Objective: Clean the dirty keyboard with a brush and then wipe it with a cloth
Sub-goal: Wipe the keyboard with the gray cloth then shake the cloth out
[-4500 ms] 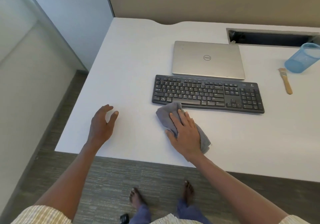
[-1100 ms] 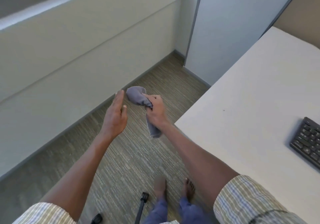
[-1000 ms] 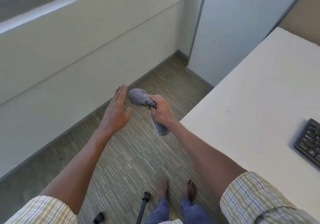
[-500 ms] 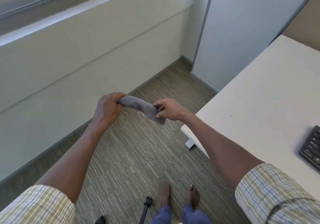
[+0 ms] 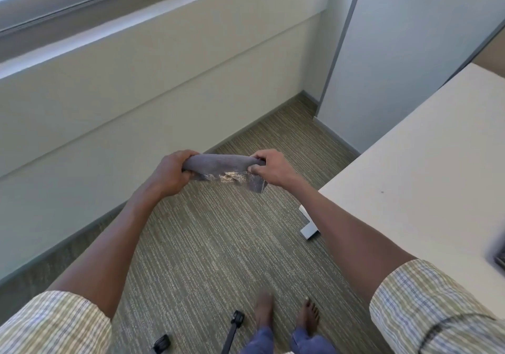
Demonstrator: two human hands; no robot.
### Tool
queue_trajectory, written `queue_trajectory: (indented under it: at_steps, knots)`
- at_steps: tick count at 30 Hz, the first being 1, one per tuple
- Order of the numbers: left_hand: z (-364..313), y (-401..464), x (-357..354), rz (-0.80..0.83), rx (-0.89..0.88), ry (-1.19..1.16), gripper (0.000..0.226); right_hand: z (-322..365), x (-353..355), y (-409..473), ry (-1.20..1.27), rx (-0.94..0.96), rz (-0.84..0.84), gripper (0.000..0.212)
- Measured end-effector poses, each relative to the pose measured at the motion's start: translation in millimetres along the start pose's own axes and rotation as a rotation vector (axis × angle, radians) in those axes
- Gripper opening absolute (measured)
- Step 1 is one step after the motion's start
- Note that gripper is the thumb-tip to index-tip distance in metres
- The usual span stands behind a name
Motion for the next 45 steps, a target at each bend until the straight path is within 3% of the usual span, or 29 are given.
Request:
queue_trajectory:
  at_steps: [6, 8, 11, 16, 20, 23, 28, 32, 37, 41, 45]
  knots:
    - [0.0, -5.8, -15.2, 0.265, 0.071, -0.132, 0.058, 3.4, 9.0, 11.3, 0.025, -0.057, -0.005, 0.009]
    - [3.5, -6.7, -21.4, 0.316, 0.105, -0.217, 0.052, 3.6, 11.6, 13.2, 0.029, -0.062, 0.013, 0.009]
    - [3.7, -4.7, -24.4, 0.237, 0.085, -0.223, 0.013, 2.2, 16.9, 14.1, -0.017, -0.042, 0.047, 0.009]
    - [0.3, 3.6, -21.1, 0.070, -0.007, -0.059, 0.027, 1.5, 28.2, 15.0, -0.169, -0.008, 0.076, 0.006]
    - [-15.5, 14.7, -19.5, -0.102, -0.088, 0.032, 0.011, 19.3, 30.5, 14.9, -0.328, -0.003, -0.104, 0.012]
    - [-32.3, 17.8, -26.5, -0.104, -0.153, 0.055, 0.014, 45.1, 12.1, 4.3, -0.305, 0.092, 0.014, 0.026]
    - [-25.8, 16.0, -17.2, -0.191, -0.164, 0.117, 0.010, 17.2, 41.7, 12.0, -0.376, -0.091, -0.224, 0.021]
    - [-45.8, 22.3, -27.0, -0.174, -0.248, 0.136, 0.017, 43.7, 8.6, 4.1, -0.317, 0.071, -0.076, 0.033]
    - [-28.8, 23.6, -18.6, -0.224, -0.188, 0.181, 0.017, 11.5, 41.7, 5.9, -0.318, -0.120, -0.247, 0.022]
    - [-43.8, 21.3, -25.6, -0.220, -0.242, 0.174, 0.009, 37.2, 33.9, 0.5, -0.333, 0.057, -0.153, 0.033]
    - [-36.6, 22.5, -16.3, -0.276, -0.232, 0.179, 0.021, 11.8, 52.0, 5.0, -0.335, -0.064, -0.256, 0.021]
Point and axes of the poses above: each hand's wrist, its own y-axis towards the middle knuckle, its own x-axis out of the back of the hand, z = x × y, the point moved 4 cm from there along y, towards the middle knuckle, and after that the axes turned 9 degrees about -y, right-handed, at the moved point
